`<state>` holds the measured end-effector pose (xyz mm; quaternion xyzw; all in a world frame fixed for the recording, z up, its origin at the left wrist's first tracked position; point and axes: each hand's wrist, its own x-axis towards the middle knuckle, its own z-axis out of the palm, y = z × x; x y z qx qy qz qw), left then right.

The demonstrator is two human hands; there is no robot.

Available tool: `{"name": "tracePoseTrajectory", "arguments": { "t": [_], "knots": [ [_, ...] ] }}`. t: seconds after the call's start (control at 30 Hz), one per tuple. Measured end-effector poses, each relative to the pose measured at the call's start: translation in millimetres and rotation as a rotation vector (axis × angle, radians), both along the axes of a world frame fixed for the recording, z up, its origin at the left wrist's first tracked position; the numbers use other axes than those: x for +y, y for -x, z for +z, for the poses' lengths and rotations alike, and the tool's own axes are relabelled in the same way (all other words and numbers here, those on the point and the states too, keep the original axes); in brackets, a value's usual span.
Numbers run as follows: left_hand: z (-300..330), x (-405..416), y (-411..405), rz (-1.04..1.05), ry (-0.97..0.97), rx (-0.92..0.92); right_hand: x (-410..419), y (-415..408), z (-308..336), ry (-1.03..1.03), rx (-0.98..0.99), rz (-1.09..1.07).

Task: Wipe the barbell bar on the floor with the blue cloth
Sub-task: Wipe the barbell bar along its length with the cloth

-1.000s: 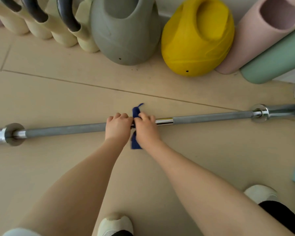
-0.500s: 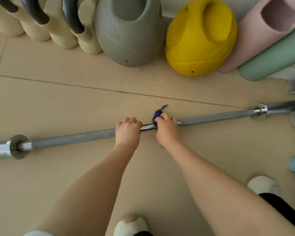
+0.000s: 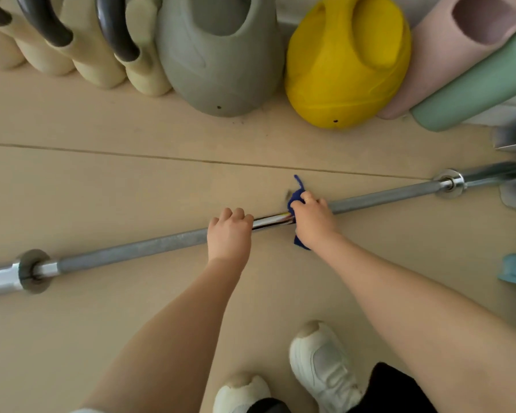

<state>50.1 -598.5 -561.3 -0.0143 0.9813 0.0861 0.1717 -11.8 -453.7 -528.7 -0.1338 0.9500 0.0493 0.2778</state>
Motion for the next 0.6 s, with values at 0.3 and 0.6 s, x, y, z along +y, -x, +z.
{"name": "tracePoseTrajectory", "arguments": {
  "t": [0.3,0.6],
  "knots": [
    [6,11,7,0.078,0.101,-0.101,18,18,-3,0.089,-0.077,0.311],
    [11,18,-7,0.262,-0.014,0.056,-12,-1,-21,0.178,-0.042,0.075]
  ]
}}
